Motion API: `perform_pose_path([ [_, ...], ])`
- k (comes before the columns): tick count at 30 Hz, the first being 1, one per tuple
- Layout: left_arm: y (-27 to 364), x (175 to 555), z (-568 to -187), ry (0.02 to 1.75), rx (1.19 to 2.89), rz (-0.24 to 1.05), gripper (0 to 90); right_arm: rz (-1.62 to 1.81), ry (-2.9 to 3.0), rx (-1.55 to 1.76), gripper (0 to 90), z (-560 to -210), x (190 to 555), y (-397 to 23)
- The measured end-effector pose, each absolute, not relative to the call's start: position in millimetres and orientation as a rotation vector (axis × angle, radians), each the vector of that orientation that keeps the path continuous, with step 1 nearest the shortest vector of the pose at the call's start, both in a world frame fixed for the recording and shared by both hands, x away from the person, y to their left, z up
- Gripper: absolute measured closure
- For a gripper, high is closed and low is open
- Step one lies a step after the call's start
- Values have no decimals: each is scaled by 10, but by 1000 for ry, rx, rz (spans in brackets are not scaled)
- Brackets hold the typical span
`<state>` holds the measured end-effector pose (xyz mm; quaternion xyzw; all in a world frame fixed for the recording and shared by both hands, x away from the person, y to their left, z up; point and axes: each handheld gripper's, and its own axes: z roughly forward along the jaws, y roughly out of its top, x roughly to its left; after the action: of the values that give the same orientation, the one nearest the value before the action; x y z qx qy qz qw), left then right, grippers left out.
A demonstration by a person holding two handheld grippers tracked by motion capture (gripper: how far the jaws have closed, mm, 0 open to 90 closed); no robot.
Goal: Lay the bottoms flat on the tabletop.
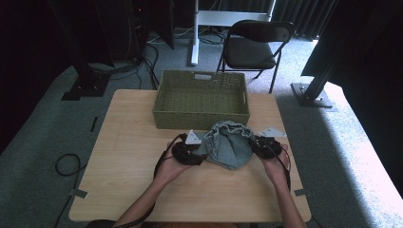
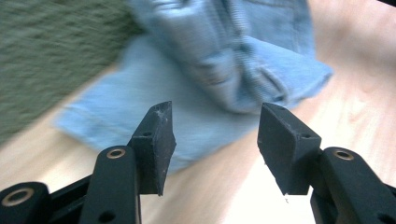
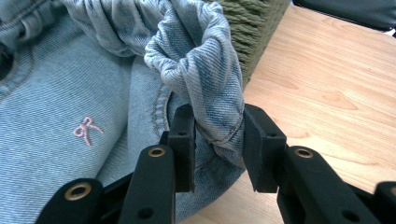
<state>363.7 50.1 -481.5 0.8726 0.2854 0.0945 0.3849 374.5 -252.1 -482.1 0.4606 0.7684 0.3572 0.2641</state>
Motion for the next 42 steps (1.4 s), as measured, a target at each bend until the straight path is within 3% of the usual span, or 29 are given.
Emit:
perform_pose_path([
  [4,406,3675,-4896,735,2211,162,372,977,2082,1230,648,-4811,3730,-2501],
  [5,380,3693,-4921,744,2209,143,354,991,2087,1221,604,-4806,3715,-2498],
  [10,292,3745,-4988,775,2203,108,354,1009,2105,1215,528,-4849,3679,-2522],
  [11,285,3750,-4989,786,2206,127,398,1007,2110,1220,514,-4882,3669,-2532],
  [13,296,3778,-4985,805,2206,133,629,996,2112,1258,484,-4959,3659,-2567],
  [14,319,3796,-4972,808,2202,118,629,996,2112,1258,484,-4959,3659,-2567],
  [16,332,3802,-4963,815,2189,116,739,999,2112,1274,479,-4988,3662,-2590],
  [17,365,3807,-4932,808,2183,133,739,1000,2112,1288,482,-5005,3665,-2606],
  [19,414,3814,-4892,807,2177,149,813,1033,2104,1298,618,-4989,3662,-2689],
  [28,803,3954,-4724,915,2111,240,831,1038,2071,1336,620,-4929,3658,-2765],
  [30,892,4053,-4740,969,2098,242,834,1033,2091,1331,535,-4921,3645,-2729],
  [35,895,4070,-4753,975,2101,245,834,1038,2099,1250,481,-4813,3501,-2681],
  [42,878,4080,-4772,987,2103,249,833,1130,2071,1148,496,-4594,3243,-2630],
])
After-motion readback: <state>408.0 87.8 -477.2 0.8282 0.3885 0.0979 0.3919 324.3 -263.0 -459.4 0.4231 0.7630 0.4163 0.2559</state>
